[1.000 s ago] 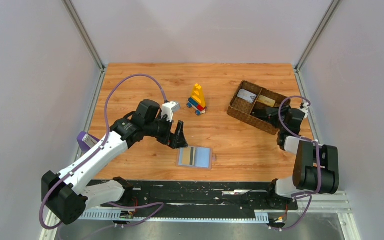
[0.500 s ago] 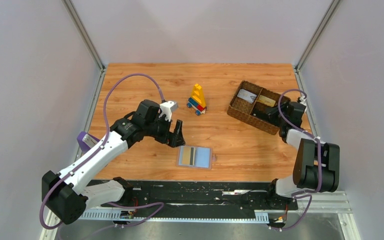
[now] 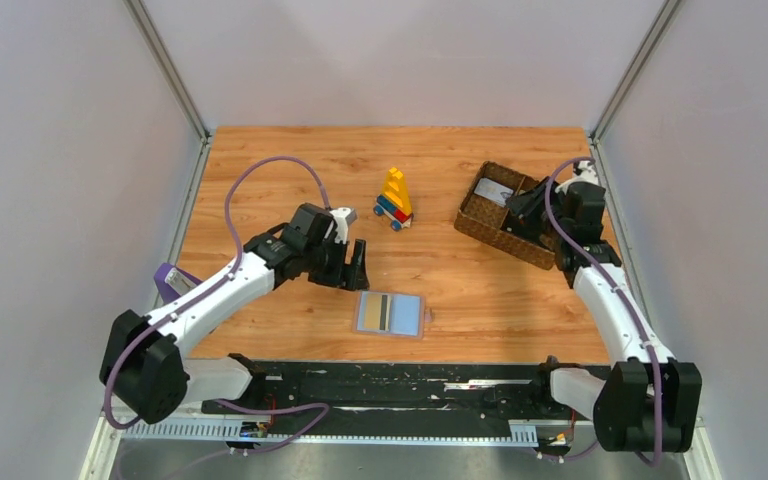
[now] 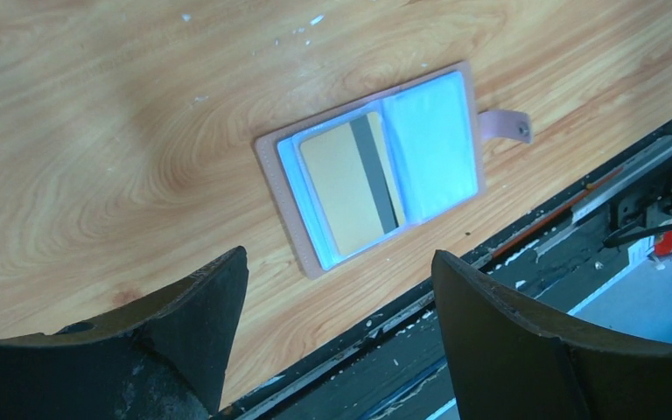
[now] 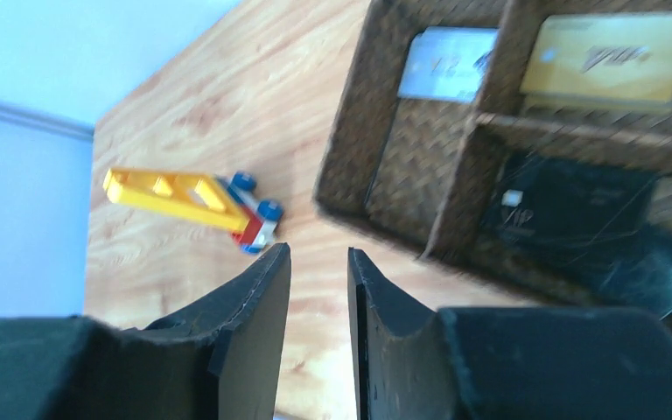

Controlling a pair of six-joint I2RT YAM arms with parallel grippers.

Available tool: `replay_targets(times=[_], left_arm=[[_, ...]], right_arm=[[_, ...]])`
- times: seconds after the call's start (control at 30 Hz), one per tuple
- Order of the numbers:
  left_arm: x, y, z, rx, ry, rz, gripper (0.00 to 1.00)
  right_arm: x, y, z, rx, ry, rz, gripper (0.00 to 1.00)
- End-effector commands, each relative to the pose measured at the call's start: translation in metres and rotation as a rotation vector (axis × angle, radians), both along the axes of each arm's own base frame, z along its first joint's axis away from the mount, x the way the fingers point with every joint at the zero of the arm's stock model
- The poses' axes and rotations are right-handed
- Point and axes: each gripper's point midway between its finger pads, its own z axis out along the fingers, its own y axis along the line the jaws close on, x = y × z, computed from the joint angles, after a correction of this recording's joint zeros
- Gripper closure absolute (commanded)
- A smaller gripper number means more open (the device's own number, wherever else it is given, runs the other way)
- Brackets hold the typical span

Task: Take the credit cards out of the card holder
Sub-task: Place the credit card in the storage box, then remove the credit card from the card holder.

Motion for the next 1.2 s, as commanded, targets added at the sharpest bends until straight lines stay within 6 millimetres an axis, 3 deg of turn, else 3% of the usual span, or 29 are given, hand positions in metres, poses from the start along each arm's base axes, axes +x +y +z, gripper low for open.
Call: replay_targets(times=[0.0,0.2,0.3,0.47,0.53,0.67,1.17], left_arm=[[0.009,-0.010,-0.009,-0.061,0.008,0.038,0.18],[0.004,-0.024,-0.034,-0.128,0.049,0.011,0.34],[0.000,-0.031,-0.047,-0.166,0.080,-0.012,0.47],[-0.005,-0.034,-0.068,-0.180,0.126,-0.011,0.66],[-0.008,-0.033,-0.078,-0.169,0.150,-0.003,0.74],[-0.010,-0.029,-0.089,-0.149,0.169,0.014,0.78],[-0.018,-0.015,-0.110,-0.072,0.211,0.044,0.83]], right_arm=[[-0.037,0.051,-0.019,0.068,0.118,0.134,0.68],[-0.089,0.147,-0.046,0.135,0.204,0.385,0.71],[-0.124,0.195,-0.061,0.181,0.252,0.522,0.74],[-0.163,0.245,-0.086,0.223,0.346,0.615,0.78],[-0.171,0.257,-0.093,0.220,0.362,0.627,0.78],[-0.176,0.272,-0.099,0.220,0.390,0.665,0.78],[-0.181,0.289,-0.137,0.195,0.516,0.694,0.77]])
